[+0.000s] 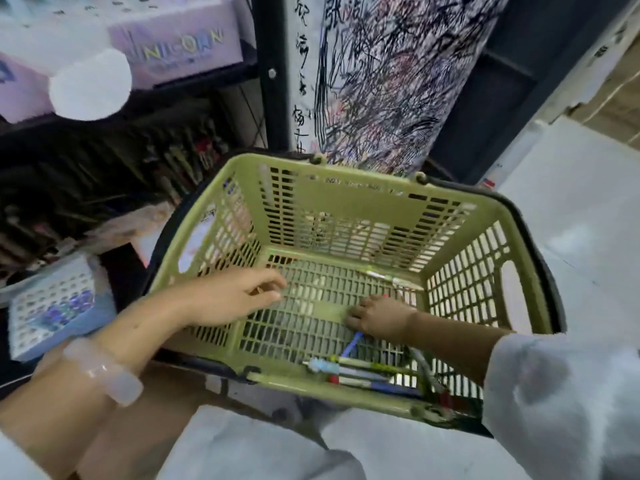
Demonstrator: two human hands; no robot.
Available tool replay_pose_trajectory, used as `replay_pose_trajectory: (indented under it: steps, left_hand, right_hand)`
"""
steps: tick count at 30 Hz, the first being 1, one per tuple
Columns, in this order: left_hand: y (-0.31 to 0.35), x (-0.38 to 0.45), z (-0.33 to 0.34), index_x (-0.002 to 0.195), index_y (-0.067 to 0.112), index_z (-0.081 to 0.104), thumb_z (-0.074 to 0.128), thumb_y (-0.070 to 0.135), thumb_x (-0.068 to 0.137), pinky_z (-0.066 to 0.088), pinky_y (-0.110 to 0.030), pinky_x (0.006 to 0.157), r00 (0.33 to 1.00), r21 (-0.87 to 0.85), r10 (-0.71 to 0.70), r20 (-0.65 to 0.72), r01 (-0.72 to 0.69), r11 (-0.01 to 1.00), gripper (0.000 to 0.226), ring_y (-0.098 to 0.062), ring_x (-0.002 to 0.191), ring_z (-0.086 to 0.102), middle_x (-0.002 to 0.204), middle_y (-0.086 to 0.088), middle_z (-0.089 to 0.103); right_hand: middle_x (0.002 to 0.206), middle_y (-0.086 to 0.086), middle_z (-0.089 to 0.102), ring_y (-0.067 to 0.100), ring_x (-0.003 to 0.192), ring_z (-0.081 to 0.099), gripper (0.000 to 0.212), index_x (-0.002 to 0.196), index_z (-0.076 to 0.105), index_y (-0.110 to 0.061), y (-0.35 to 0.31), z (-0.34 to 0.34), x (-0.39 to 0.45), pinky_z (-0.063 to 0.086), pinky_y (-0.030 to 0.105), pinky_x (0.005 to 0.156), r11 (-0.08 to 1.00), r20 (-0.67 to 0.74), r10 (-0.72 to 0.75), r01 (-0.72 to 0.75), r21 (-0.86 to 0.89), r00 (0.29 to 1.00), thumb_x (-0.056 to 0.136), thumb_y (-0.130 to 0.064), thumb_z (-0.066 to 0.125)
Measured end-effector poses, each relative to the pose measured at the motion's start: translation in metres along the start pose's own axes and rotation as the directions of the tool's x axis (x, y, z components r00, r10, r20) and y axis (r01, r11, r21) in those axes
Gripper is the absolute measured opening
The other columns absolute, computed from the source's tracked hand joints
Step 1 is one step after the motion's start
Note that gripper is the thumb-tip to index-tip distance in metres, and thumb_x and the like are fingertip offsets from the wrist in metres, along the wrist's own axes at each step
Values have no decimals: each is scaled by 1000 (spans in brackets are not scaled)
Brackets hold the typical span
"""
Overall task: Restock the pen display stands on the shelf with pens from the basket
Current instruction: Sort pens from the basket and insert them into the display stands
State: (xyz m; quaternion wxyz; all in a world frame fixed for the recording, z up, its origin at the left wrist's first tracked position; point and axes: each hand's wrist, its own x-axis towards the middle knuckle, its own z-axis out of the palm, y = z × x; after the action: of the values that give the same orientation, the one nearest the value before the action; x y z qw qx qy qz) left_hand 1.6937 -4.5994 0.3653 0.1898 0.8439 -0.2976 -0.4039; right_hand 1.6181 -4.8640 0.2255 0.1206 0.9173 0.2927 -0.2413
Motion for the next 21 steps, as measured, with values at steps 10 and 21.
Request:
replay_pose_trajectory:
  steps: [10, 21]
  left_hand:
    - [-6, 5, 7, 128, 39, 44, 40, 43, 96, 41, -30, 99, 1000, -25, -8, 26, 8, 1000, 33, -6, 115, 48, 133, 10, 49]
    - [2, 4, 4, 128, 37, 45, 38, 39, 97, 36, -9, 77, 1000, -97, -1, 4, 1, 995, 31, -2, 107, 47, 124, 14, 51]
  right_hand:
    - [120, 10, 46, 20, 79, 47, 61, 134, 32, -13, -35, -3, -17, 39, 30, 62, 928, 297, -21, -92, 362, 955, 83, -30, 62]
    - [95, 3, 60, 18, 84, 57, 26, 112, 53, -12, -51, -8, -12, 47, 25, 66, 876, 159, 259, -301, 377, 953, 90, -26, 53]
